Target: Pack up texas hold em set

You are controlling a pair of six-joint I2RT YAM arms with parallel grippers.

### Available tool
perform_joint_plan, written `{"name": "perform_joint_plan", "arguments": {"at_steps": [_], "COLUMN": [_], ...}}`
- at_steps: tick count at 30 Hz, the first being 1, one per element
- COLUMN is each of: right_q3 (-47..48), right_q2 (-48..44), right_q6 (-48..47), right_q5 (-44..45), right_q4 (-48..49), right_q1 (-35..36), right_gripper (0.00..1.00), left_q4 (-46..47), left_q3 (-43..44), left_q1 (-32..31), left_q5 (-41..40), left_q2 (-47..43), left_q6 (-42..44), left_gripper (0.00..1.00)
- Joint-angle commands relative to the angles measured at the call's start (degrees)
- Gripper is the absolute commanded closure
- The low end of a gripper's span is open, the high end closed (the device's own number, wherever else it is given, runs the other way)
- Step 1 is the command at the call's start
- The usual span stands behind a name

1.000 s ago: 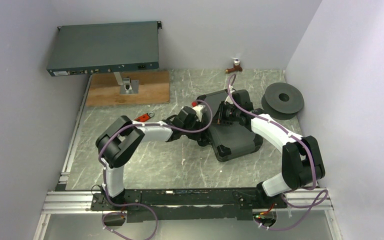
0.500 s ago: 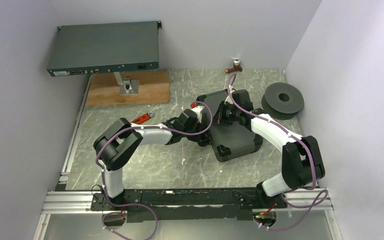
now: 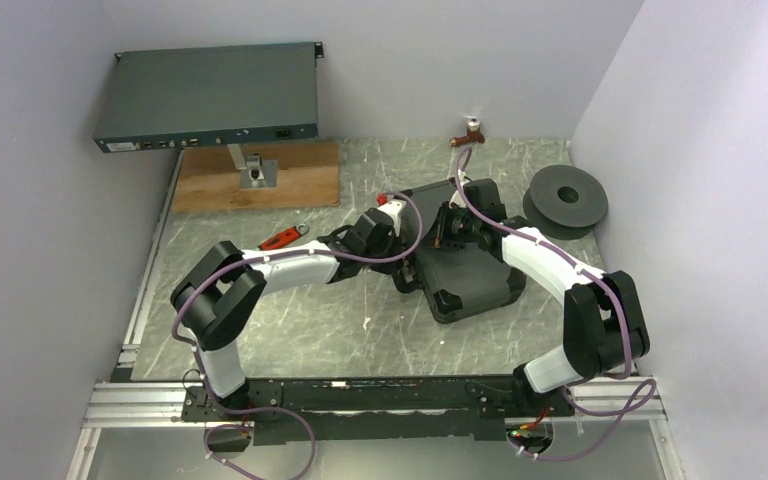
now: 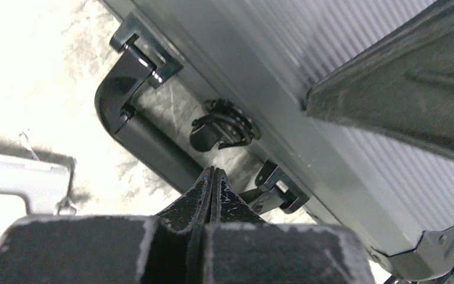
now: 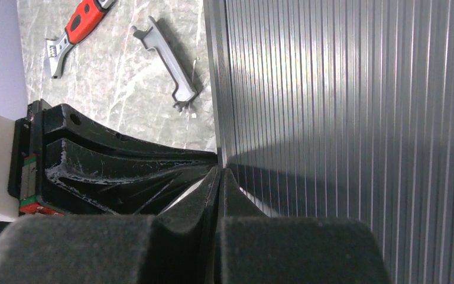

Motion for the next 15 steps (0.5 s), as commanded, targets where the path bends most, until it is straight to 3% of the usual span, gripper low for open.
{"name": "perform_joint_plan", "arguments": {"at_steps": [1, 15], "right_q3": [-2.22, -2.14], "right_q2": [2.78, 3.18], "right_q6": [-2.65, -2.71], "right_q5": [4.69, 4.69], "right_q4": [-8.39, -8.40], "right_q1": [0.10, 0.10], "right_gripper": [1.00, 1.00], "left_q4": [-0.43, 0.36], "left_q3": [3.74, 4.35], "left_q1": [-0.06, -0.02], "left_q5": [-1.28, -1.23], "left_q2": [1.14, 8.42], "left_q6": [1.00, -1.20], "left_gripper": [1.00, 1.00]}}
